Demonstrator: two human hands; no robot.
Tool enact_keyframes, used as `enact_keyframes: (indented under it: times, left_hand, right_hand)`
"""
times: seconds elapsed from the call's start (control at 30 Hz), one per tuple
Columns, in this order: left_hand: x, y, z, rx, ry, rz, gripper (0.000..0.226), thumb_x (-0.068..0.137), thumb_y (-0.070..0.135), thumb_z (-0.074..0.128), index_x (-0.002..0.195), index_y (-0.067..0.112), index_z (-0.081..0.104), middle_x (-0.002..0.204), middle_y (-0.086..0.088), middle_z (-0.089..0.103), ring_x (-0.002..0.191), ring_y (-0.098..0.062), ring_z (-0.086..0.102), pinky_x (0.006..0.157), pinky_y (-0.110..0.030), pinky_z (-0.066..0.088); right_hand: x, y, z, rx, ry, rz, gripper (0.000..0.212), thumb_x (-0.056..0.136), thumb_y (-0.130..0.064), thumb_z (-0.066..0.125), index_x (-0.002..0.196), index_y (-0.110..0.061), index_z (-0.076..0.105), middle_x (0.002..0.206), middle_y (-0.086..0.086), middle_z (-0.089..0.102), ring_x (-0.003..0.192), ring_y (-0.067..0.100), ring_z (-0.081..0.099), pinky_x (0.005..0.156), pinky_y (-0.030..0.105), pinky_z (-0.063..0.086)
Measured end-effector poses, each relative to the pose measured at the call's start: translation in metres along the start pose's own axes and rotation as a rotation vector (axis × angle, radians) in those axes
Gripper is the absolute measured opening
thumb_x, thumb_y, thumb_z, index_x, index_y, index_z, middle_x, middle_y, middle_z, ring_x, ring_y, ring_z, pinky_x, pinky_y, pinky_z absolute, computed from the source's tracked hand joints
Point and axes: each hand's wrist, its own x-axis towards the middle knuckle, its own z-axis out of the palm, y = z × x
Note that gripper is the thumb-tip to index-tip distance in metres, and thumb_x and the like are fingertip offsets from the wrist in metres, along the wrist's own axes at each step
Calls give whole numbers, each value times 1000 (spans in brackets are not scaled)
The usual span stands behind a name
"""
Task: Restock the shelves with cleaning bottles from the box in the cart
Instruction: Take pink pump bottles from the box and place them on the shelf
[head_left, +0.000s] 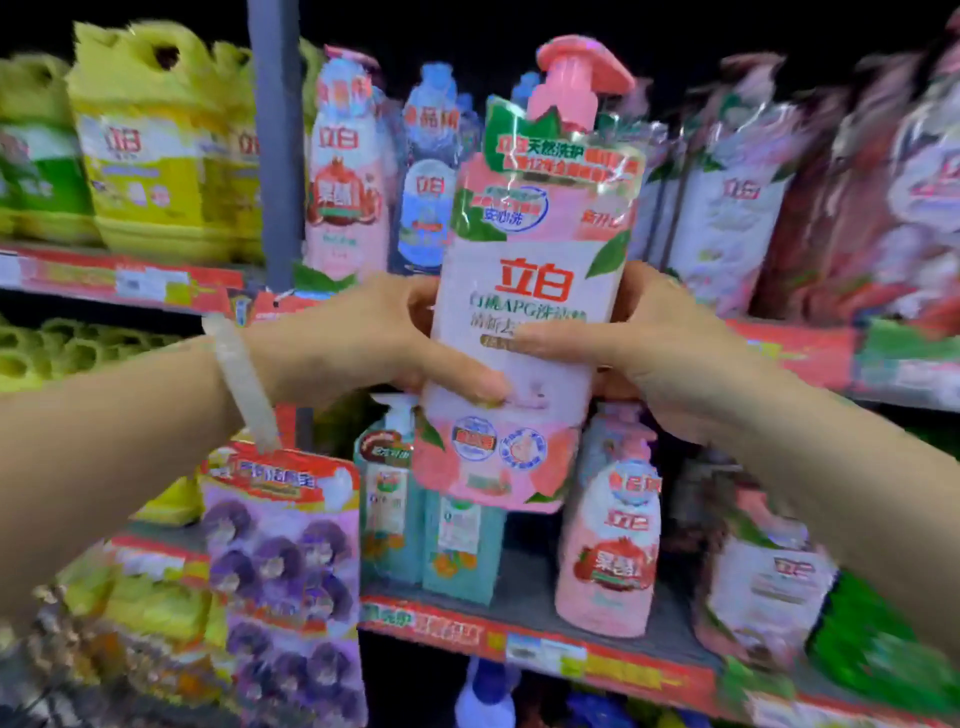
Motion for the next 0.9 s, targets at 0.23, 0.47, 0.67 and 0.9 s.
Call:
enact_keyframes:
  times: [0.23,0.47,0.67,0.9]
  left_hand:
    - [94,76,27,-76,142,145,38,68,3,78,100,20,66,88,4,75,75,-9,70,73,-26,55]
    - [180,77,49,-211,316,161,54,67,-1,80,117,2,58,111,-13,69,89,-25,70,68,-33,59]
    - [212,48,66,-237,380,122,36,73,-5,75,103,5,57,100,-11,68,78,-19,66,63,-30,58]
    - [216,22,60,-235,390,102,56,73,6,79,121,1,51,116,-12,66,100,-25,66,88,-43,55]
  right_hand:
    - [31,-52,-94,-120,205,-121,20,74,-7,74,90,-18,67,84,-7,74,71,7,70,64,24,55]
    - [82,-36,-139,17,337,-142,22,80,3,67,96,-10,60,92,3,69,64,6,67,55,21,55]
    - [112,9,-151,24,412,-77,47,78,1,71,120,-5,50,107,10,66,90,22,65,75,34,58]
    - [118,46,-154,-463,337,33,53,69,-18,82,117,-10,60,111,11,68,99,27,66,90,45,53]
